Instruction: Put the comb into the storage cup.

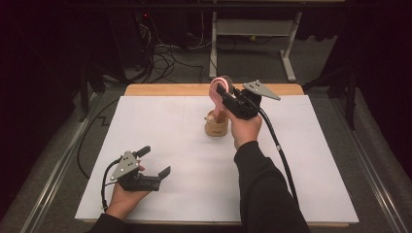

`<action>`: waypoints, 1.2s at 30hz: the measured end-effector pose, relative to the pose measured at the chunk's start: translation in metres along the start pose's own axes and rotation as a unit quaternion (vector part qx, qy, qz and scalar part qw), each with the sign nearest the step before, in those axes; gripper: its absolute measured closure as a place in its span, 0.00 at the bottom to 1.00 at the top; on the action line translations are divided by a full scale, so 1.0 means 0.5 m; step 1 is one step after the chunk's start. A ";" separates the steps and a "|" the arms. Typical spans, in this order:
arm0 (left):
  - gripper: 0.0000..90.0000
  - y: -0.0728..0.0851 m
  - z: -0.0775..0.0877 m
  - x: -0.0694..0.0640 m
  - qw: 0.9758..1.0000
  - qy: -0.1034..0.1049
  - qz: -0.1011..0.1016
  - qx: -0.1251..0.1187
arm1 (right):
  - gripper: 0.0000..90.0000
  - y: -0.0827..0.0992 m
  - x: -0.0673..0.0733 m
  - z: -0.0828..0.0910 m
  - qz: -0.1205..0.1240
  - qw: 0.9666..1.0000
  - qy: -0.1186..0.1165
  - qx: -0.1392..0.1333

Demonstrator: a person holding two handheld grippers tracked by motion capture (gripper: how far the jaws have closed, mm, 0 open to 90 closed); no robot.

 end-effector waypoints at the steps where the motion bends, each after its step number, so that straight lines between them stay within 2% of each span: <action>1: 0.00 0.000 0.000 0.000 1.000 0.000 0.000 0.000 | 0.75 0.002 0.000 -0.001 -0.002 1.000 0.000 0.001; 23: 0.00 -0.002 0.000 -0.003 1.000 0.003 0.005 -0.004 | 0.75 0.027 -0.001 -0.014 -0.009 1.000 -0.005 0.007; 30: 0.00 -0.002 0.000 -0.003 1.000 0.002 0.003 -0.003 | 0.74 0.028 0.004 -0.013 -0.001 1.000 -0.011 0.016; 36: 0.00 -0.001 -0.001 -0.004 1.000 0.002 0.002 -0.001 | 0.73 0.028 0.002 -0.009 0.013 1.000 0.000 0.025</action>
Point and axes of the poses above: each handheld gripper's, and its own axes: z roughly backward along the jaws, y roughly out of its underside, x roughly to its left, the point moved 7 cm from there along -z, roughly forward along the jaws, and after that the axes turned 2 degrees about x, right-handed, at the moved point
